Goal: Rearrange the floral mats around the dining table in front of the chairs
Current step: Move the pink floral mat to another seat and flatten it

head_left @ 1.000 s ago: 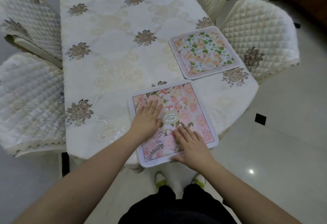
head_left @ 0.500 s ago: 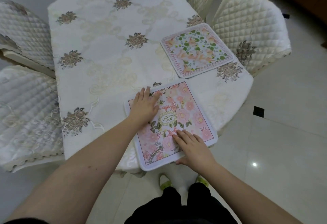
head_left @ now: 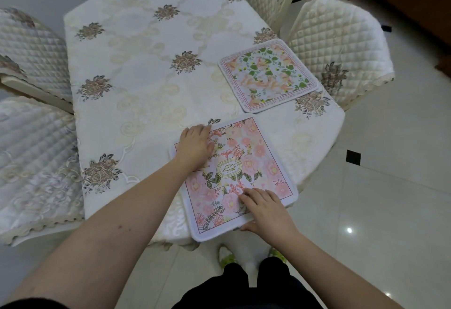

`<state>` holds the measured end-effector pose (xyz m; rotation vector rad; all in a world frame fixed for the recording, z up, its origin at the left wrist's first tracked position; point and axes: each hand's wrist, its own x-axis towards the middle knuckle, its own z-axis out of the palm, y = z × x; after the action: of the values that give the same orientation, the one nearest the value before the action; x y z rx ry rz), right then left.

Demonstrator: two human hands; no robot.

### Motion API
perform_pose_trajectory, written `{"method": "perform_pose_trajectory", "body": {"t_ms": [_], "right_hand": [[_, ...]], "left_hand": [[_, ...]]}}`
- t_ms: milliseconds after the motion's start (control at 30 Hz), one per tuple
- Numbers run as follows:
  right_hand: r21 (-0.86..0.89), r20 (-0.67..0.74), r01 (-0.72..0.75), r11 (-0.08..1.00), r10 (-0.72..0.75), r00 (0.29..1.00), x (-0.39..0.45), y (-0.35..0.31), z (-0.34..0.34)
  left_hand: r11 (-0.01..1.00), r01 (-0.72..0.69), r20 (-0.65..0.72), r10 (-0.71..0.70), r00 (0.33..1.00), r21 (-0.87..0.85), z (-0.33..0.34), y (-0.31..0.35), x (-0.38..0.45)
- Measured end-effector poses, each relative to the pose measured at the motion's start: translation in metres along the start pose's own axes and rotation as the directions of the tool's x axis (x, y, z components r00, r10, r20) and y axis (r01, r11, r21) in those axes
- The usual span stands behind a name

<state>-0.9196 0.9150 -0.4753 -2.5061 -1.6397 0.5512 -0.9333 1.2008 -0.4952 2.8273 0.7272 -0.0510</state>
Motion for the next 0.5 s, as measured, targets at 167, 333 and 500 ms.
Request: {"method": "perform_pose_trajectory", "body": {"t_ms": [167,333,500], "right_hand": [[-0.111,-0.203,-0.041,0.993,0.018,0.979,-0.009,-0.002,-0.003],[-0.117,-0.338,-0.096,0.988,0.051,0.94,-0.016,-0.007,-0.005],[0.116,-0.253,-0.201,0.973,0.225,0.941,-0.022,-0.008,-0.001]], "left_hand": [[0.992,0.108,-0.075,-0.113,0.991,-0.072,-0.013,0.006,0.004],[0.984,0.102,-0.145,-0.124,0.982,-0.148,-0.026,0.009,0.003],[0.941,0.148,-0.06,-0.174,0.983,-0.305,-0.038,0.012,0.002]]}}
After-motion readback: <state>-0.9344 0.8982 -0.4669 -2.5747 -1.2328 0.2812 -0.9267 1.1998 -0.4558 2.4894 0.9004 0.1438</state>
